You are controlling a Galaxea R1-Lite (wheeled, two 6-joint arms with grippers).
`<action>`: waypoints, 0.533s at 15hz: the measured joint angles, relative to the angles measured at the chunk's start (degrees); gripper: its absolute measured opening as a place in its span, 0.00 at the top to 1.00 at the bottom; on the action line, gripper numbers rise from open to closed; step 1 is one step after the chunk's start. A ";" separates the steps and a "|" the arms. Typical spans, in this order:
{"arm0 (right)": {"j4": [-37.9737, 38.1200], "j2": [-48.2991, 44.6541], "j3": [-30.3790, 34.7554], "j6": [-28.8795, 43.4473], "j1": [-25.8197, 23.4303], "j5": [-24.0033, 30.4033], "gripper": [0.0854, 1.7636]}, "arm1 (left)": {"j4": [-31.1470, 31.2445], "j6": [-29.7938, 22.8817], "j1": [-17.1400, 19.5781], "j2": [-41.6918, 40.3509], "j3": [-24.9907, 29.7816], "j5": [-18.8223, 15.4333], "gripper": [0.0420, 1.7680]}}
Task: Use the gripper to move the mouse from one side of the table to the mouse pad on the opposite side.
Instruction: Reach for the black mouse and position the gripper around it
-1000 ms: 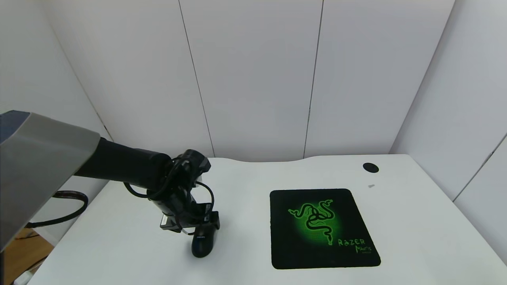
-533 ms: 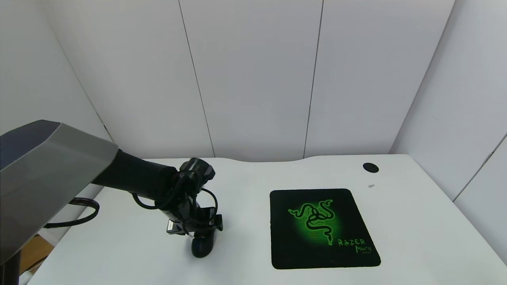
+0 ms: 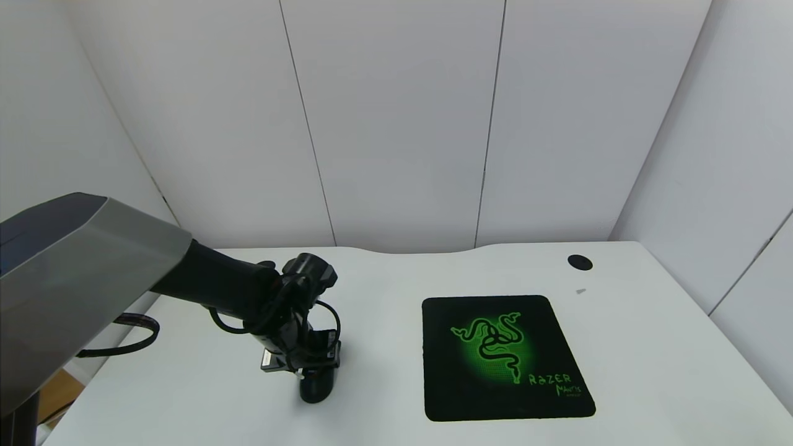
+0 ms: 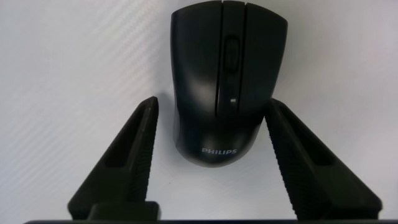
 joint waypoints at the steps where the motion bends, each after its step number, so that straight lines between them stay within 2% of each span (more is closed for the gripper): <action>1: 0.00 0.00 0.00 0.00 0.00 0.00 0.03 | 0.00 0.02 -0.02 0.02 0.00 -0.01 0.41; 3: -0.02 0.00 0.00 0.00 0.00 -0.01 0.03 | -0.01 0.00 -0.04 0.18 0.00 0.00 0.48; 8: -0.02 0.00 0.00 -0.02 0.00 0.00 0.03 | 0.00 0.05 -0.04 0.29 -0.06 0.11 0.50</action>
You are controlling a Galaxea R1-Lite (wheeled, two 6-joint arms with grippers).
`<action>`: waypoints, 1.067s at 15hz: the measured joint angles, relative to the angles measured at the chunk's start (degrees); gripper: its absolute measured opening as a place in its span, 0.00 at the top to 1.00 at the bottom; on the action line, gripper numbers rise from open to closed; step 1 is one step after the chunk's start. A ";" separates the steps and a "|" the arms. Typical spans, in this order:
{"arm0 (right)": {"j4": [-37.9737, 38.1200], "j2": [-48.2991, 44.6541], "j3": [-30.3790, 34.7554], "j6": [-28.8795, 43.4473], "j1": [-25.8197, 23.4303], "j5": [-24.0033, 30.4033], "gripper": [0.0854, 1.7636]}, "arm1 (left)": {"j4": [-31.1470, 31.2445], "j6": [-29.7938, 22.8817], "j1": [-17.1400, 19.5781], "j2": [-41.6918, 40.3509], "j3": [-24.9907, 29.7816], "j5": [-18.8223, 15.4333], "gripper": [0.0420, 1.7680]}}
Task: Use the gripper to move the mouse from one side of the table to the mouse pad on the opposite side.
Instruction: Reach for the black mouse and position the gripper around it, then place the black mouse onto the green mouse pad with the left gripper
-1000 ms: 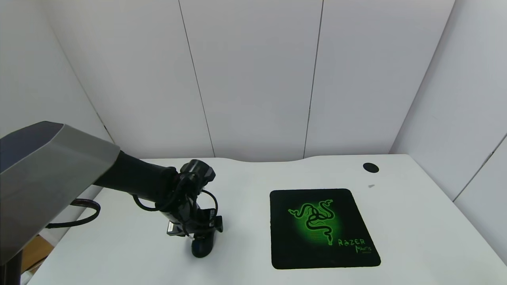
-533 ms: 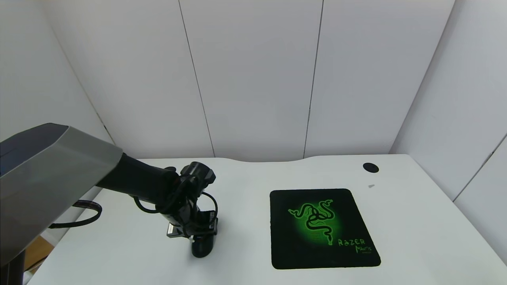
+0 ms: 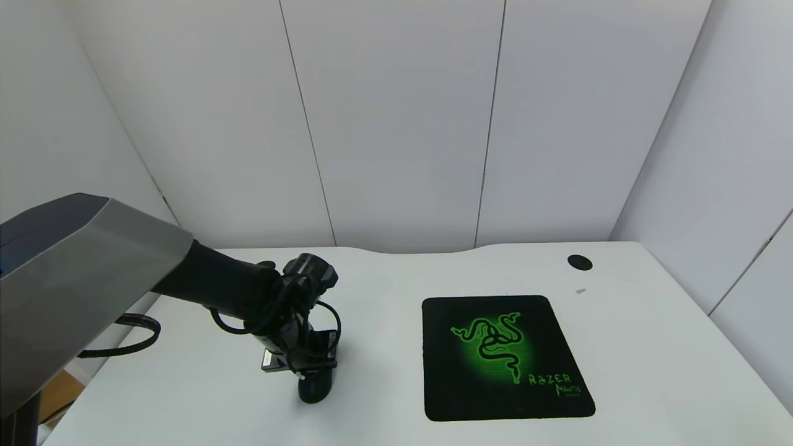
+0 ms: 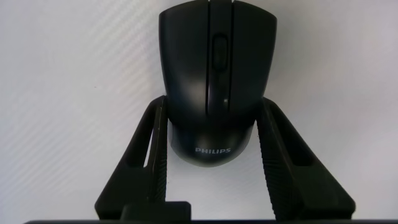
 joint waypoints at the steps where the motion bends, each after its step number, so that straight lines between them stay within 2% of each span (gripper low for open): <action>1: 0.02 0.00 0.00 0.02 0.00 0.00 0.03 | 0.05 -0.05 0.00 -0.10 -0.07 -0.01 0.50; 6: 0.00 0.00 0.00 0.02 0.00 0.02 0.03 | 1.39 -0.39 0.06 -2.72 -0.60 0.24 0.50; 9: 0.00 0.00 0.00 0.02 0.00 0.00 0.03 | 5.52 -1.17 -0.07 -4.90 -1.57 0.24 0.50; 16: 0.00 0.00 0.00 0.00 0.00 0.00 0.03 | 14.62 -5.69 -3.06 -6.75 -9.53 0.27 0.50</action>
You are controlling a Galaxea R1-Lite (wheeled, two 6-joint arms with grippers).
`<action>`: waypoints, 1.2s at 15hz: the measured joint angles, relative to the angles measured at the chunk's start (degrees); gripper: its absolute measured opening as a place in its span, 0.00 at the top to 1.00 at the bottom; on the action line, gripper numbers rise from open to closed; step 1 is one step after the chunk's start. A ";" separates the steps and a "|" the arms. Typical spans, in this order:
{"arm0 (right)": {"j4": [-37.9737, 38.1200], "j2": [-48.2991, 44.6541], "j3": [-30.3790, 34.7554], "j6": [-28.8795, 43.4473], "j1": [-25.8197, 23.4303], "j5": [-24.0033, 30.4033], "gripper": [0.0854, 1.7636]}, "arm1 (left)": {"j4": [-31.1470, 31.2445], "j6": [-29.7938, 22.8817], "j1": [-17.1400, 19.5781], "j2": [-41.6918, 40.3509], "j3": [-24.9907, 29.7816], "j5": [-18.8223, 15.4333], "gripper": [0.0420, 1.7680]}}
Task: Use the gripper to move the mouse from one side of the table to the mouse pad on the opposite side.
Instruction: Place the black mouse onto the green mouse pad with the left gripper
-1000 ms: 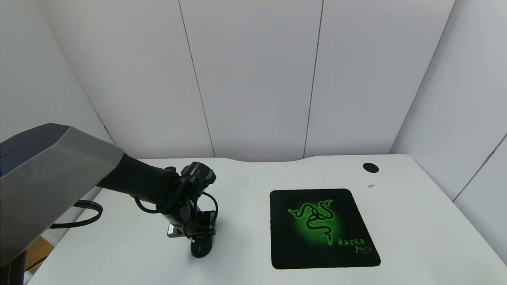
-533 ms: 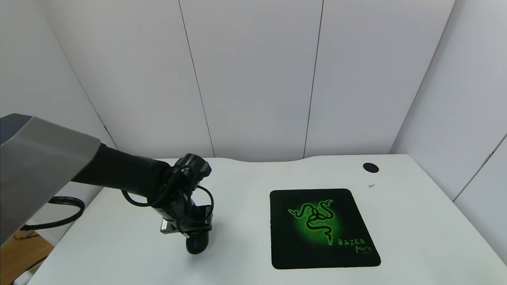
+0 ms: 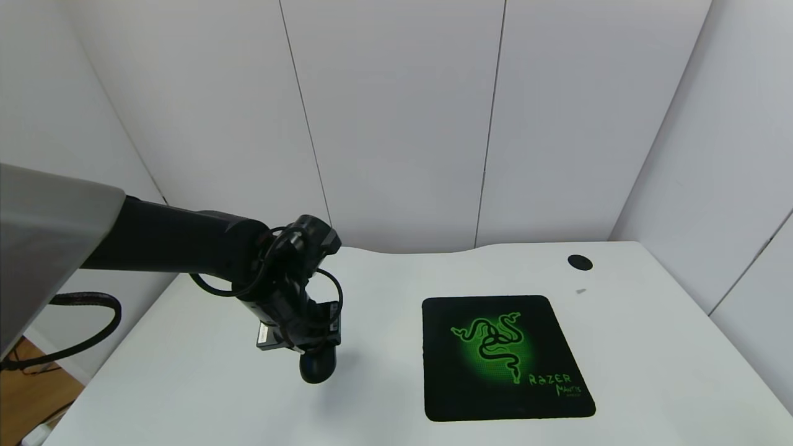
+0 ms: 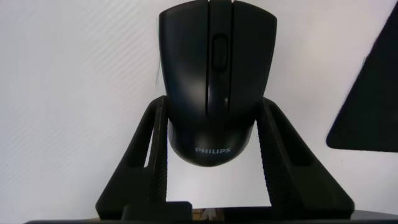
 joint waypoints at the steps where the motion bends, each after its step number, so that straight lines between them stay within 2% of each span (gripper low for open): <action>1: 0.00 0.00 0.00 0.00 0.00 0.00 0.03 | 1.78 -0.60 -0.57 0.01 -1.60 0.00 0.50; 10: 0.00 0.00 0.00 0.02 0.00 0.00 0.03 | 10.42 -5.64 -8.07 1.83 -13.36 1.58 0.50; 16: 0.00 0.00 0.00 0.00 0.00 0.00 0.03 | 17.32 -11.08 -12.51 6.53 -26.27 1.87 0.50; 18: 0.00 0.00 0.00 0.02 0.00 0.00 0.03 | 19.18 -13.39 -14.52 8.97 -30.84 3.06 0.50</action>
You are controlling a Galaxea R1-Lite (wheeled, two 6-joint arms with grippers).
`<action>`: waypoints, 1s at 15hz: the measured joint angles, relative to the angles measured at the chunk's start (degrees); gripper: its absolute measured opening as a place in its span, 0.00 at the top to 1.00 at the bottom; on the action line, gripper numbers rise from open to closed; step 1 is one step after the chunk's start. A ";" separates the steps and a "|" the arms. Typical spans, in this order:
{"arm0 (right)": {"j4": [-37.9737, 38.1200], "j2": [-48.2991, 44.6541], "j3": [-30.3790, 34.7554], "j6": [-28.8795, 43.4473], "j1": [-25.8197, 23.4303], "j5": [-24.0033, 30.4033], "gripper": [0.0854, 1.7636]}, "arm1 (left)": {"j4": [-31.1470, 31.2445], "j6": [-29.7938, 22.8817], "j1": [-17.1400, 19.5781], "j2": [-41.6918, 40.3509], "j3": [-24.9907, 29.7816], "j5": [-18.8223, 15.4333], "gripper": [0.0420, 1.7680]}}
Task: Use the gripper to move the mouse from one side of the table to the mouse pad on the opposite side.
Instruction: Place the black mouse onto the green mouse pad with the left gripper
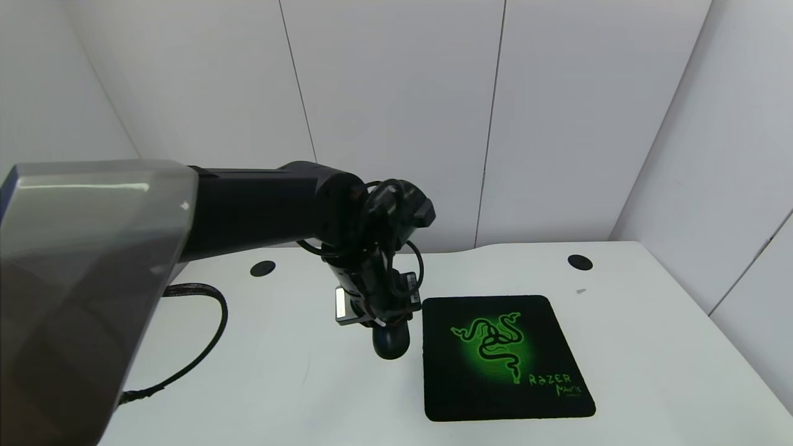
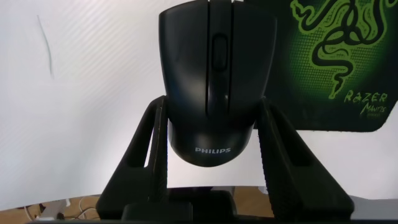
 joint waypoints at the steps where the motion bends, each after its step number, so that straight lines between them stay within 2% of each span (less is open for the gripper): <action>1: 0.02 0.00 0.00 0.00 0.00 0.00 0.03 | 0.17 -0.74 -1.29 1.16 -1.41 1.29 0.50; 9: 0.02 0.00 0.00 -0.02 0.00 -0.01 0.03 | -8.25 -4.82 -8.35 7.13 -3.30 7.84 0.51; 15: 0.02 0.00 0.00 0.02 0.00 0.00 0.03 | -10.48 -5.74 -10.89 10.41 -3.73 7.92 0.51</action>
